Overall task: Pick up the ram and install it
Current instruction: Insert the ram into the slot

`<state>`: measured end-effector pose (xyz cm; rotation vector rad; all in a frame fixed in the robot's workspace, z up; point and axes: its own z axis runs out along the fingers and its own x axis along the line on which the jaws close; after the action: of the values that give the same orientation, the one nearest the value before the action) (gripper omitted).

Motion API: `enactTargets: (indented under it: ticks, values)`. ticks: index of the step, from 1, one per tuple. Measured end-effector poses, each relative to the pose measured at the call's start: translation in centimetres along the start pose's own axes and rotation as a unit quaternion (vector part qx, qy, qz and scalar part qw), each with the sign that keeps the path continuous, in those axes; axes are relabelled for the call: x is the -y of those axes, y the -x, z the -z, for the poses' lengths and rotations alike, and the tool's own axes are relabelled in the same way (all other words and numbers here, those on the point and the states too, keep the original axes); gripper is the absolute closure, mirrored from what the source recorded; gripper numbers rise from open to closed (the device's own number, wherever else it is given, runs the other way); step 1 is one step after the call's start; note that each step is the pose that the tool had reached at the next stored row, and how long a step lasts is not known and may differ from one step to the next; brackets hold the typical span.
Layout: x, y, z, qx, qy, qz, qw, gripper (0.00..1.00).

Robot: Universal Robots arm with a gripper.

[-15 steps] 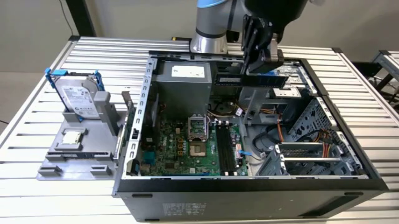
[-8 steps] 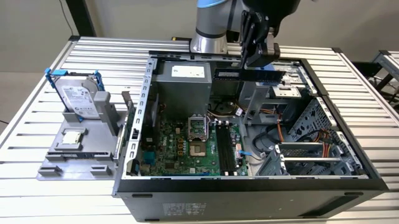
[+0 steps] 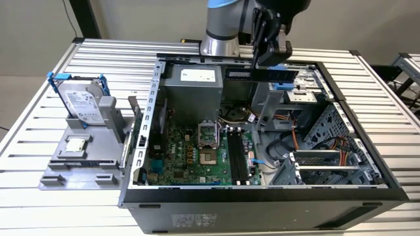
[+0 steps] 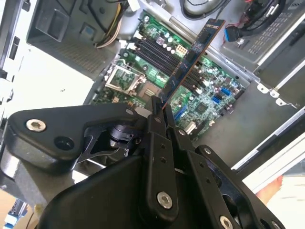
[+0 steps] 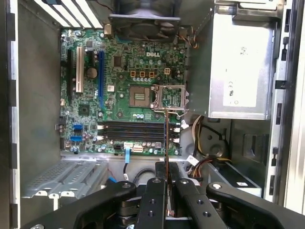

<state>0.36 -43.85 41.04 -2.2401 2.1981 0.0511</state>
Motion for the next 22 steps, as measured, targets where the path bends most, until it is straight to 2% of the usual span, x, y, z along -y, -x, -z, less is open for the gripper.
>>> enactTargets:
  ticks: [3, 7, 9, 11, 12, 22]
  values:
    - [0.01, 0.66, -0.01, -0.0002, 0.0000, 0.001, 1.00000, 1.00]
    - [-0.05, 1.13, -0.03, -0.0002, 0.0000, 0.002, 1.00000, 1.00]
    - [-0.14, 1.19, -0.03, -0.0002, -0.0012, 0.003, 0.99999, 1.00]
    - [-0.23, 1.19, -0.05, -0.0002, -0.0048, 0.005, 0.99998, 1.00]
    - [-0.24, 1.19, -0.04, -0.0003, -0.0053, 0.005, 0.99997, 1.00]
    - [-0.24, 1.19, -0.04, -0.0004, -0.0052, 0.006, 0.99997, 1.00]
